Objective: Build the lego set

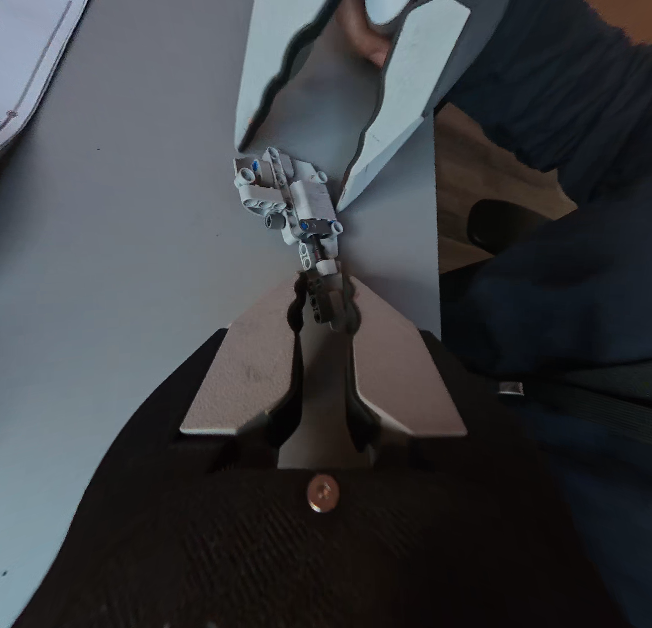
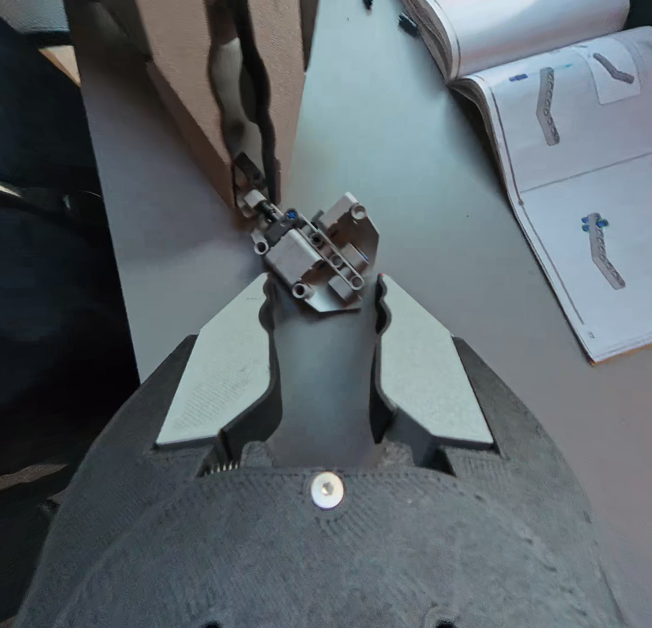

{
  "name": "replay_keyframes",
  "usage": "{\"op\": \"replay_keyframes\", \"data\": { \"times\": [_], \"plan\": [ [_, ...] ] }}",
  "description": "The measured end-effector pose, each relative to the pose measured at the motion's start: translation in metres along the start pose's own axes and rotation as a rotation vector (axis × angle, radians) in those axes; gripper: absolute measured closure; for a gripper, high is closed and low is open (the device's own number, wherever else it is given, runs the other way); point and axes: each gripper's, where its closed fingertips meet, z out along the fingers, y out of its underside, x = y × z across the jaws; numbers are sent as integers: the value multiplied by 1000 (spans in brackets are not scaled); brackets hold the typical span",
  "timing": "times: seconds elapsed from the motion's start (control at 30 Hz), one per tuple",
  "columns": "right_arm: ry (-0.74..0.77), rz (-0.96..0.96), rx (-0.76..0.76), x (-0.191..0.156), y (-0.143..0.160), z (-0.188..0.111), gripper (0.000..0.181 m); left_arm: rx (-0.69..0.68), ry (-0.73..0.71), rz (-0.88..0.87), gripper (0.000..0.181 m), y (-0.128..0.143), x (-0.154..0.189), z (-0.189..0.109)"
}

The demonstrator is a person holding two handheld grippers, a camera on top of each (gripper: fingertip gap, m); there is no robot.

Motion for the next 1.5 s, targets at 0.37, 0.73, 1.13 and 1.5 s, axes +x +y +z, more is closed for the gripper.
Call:
{"op": "replay_keyframes", "data": {
  "times": [0.37, 0.73, 1.13, 1.5],
  "plan": [
    [-120, -103, 107, -13, -57, 33, 126, 64, -408, 361, 168, 28, -21, -66],
    [-255, -27, 114, 3, -106, 83, 125, 2, -667, 758, 169, 56, -39, -105],
    [-210, -146, 111, -1, -110, 86, 170, 36, -720, 407, 165, 57, -86, -119],
    [202, -306, 185, 0, -116, 51, 177, 211, -467, 82, 163, 37, -35, -100]
  ]
}}
